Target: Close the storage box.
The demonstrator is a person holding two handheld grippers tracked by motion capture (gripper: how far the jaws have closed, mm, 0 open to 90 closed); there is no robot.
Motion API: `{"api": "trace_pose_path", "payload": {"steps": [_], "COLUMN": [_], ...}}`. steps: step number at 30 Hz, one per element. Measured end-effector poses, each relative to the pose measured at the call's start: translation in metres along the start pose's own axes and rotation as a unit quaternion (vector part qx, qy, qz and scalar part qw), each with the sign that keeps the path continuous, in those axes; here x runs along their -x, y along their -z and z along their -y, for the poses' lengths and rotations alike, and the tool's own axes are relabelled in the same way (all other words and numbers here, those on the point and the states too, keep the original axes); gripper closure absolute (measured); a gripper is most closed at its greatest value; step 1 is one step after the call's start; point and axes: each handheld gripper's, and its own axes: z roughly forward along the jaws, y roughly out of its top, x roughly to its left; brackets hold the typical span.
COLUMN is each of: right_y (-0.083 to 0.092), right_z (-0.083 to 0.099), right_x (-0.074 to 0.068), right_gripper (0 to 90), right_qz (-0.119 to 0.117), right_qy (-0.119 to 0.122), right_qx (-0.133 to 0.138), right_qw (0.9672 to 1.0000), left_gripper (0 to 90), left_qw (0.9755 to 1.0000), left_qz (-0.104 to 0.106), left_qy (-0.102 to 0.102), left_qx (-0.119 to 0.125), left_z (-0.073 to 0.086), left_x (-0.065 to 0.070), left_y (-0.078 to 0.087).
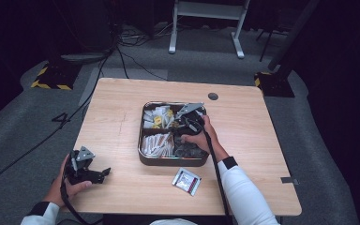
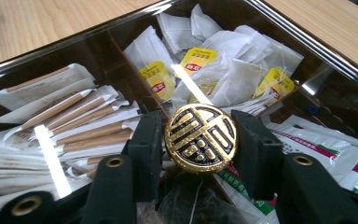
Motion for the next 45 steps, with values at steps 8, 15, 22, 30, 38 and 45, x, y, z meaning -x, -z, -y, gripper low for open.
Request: {"api": "trace_pose_path", "payload": {"steps": [8,15,22,30,38,45], "right_y": [0.004,0.005,0.007,0.011,0.018,0.028], "right_z": [-0.002,-0.006,-0.006,-0.006,-0.007,-0.007], "right_x": [0.003,0.001,0.001,0.0,-0.001,0.0], "right_gripper": [45.8,29.7,19.7,19.9,23.2,25.6], "right_qz": [-0.011,0.001,-0.007,0.007,0.02,0.02], "right_qy": [0.01,0.026,0.017,0.028,0.041,0.037], "right_qx": [0.0,-0.008,0.002,-0.001,-0.013,-0.014], "right_qw": [0.9999,0.9996,0.9998,0.9996,0.9989,0.999], "left_gripper": [0.3,0.3,0.3,0.3,0.3,0.3], "left_qw": [1.0,1.0,1.0,1.0,1.0,1.0], "left_qz": [0.0,0.0,0.0,0.0,0.0,0.0], "left_qy": [0.0,0.0,0.0,0.0,0.0,0.0], "left_qx": [0.0,0.0,0.0,0.0,0.0,0.0], "left_z": [0.0,0.0,0.0,0.0,0.0,0.0], "left_x": [0.0,0.0,0.0,0.0,0.0,0.0], "left_y": [0.0,0.0,0.0,0.0,0.0,0.0]}}
